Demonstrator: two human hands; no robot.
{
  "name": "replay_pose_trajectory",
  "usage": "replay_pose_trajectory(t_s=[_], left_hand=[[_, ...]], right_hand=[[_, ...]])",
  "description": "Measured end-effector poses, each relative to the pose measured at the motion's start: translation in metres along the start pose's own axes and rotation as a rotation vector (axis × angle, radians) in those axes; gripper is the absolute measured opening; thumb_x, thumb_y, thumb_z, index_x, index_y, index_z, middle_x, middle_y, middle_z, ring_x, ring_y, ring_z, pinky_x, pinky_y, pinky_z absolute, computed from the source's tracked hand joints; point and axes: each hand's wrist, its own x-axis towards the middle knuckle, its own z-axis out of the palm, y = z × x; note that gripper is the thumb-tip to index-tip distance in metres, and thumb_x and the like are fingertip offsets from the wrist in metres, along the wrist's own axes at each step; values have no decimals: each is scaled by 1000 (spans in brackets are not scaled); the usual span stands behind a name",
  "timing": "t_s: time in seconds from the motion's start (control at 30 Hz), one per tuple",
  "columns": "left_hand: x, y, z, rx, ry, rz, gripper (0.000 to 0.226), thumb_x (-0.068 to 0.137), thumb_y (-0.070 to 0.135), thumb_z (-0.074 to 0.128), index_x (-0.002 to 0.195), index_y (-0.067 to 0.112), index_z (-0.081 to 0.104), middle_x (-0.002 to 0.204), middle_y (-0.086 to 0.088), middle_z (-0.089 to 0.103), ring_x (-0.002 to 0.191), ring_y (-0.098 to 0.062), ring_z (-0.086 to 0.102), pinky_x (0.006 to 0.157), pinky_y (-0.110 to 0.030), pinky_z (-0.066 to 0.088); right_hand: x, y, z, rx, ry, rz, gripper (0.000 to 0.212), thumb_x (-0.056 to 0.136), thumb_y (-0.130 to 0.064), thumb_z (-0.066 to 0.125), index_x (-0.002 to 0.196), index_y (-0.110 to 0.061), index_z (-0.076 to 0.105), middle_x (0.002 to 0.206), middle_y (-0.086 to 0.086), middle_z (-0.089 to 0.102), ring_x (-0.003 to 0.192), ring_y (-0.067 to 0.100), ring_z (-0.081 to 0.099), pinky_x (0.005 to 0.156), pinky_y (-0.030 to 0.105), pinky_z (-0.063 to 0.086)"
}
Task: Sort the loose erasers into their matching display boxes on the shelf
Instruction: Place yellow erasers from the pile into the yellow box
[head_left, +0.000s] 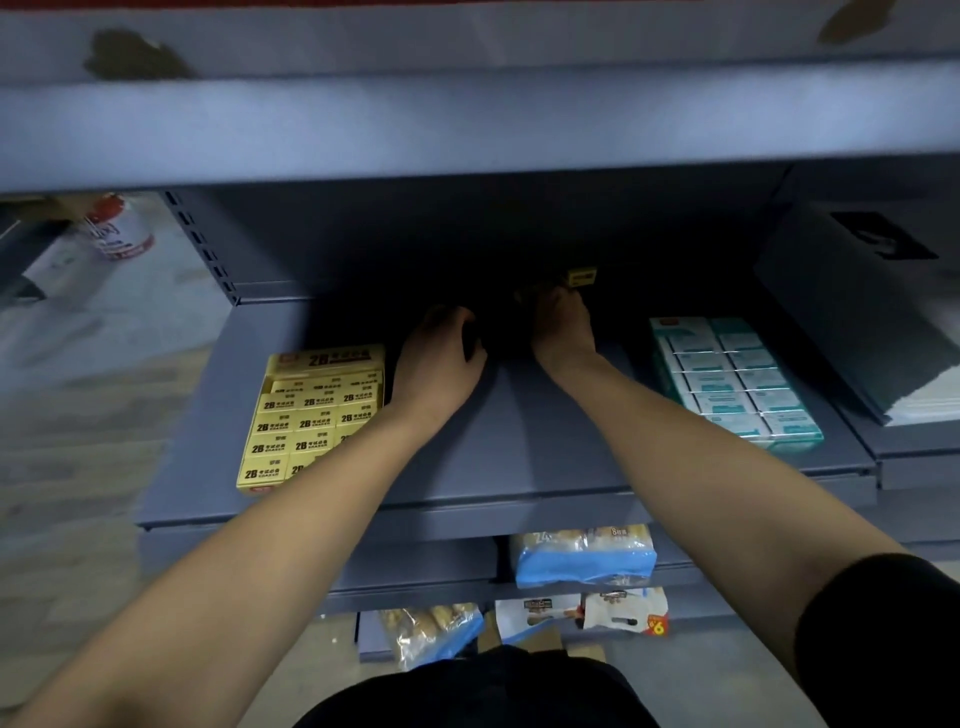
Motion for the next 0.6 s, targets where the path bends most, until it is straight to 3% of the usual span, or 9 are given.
replay_pose_trajectory(t_s=[0.13, 0.23, 0.33, 0.6], left_hand=[[-1, 2, -7, 8, 23, -1, 29, 91, 21, 57, 119, 13, 56, 121, -8, 57, 109, -25, 55, 79, -27, 40], [-2, 1, -10, 15, 29, -17, 31, 91, 22, 58, 120, 14, 56, 121, -8, 57, 108, -26, 56, 79, -29, 42], [-3, 2, -13, 12, 26, -12, 30, 89, 23, 59, 117, 13, 56, 117, -10, 59, 103, -28, 58, 77, -35, 49], [-17, 18, -13, -23, 2, 66, 29, 91, 21, 60, 120, 14, 60, 120, -9, 59, 105, -27, 59, 82, -36, 49]], right_hand=[[-8, 2, -6, 63, 11, -43, 34, 96, 0, 46, 126, -9, 58, 130, 10, 58, 121, 25, 53, 91, 21, 42], [-26, -2, -10, 182, 57, -212, 38, 90, -5, 56, 128, -8, 56, 129, 12, 57, 124, 26, 50, 97, 23, 38], [-43, -5, -18, 376, 122, -312, 46, 78, 2, 63, 124, -6, 60, 121, 13, 60, 114, 26, 56, 90, 19, 41], [-83, 3, -29, 463, 174, -375, 40, 82, 2, 64, 122, -6, 61, 115, 12, 60, 104, 21, 58, 85, 14, 41]])
